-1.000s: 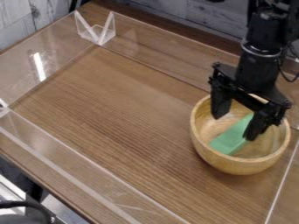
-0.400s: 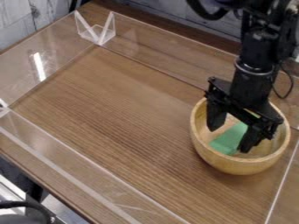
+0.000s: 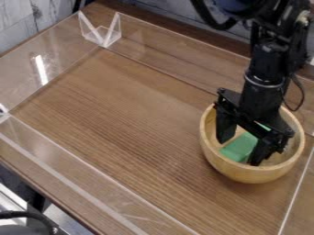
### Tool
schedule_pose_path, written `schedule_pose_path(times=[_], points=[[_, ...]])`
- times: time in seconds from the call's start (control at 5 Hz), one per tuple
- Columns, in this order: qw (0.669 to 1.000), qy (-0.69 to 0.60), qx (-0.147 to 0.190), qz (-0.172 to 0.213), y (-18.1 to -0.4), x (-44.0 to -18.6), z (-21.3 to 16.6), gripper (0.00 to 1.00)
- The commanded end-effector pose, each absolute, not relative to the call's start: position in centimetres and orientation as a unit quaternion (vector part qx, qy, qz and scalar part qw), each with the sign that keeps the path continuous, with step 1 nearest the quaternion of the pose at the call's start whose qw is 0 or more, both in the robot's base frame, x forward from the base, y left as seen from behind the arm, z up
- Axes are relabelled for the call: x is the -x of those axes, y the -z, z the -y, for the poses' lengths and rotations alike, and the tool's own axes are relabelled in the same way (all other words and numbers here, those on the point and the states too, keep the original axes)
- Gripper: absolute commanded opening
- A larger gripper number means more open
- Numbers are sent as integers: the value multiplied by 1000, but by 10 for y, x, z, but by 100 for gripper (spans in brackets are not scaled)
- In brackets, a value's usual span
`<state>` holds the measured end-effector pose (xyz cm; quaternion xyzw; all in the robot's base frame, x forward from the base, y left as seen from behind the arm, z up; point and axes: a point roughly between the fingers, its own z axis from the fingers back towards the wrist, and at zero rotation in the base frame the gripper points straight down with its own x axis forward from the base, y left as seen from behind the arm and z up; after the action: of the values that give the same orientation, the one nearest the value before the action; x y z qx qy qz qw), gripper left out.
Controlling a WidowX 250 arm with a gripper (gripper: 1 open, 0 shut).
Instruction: Remove the green block from inside the brown bowl and put it on the table
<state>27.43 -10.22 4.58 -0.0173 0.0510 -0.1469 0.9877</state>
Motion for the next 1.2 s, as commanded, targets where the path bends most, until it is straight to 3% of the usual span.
schedule_pose_path(times=[0.0, 0.2, 1.0], points=[[989, 145, 23, -30, -52, -280, 101, 100], [988, 151, 23, -29, -48, -280, 101, 0], [990, 135, 25, -23, -55, -282, 97, 0]])
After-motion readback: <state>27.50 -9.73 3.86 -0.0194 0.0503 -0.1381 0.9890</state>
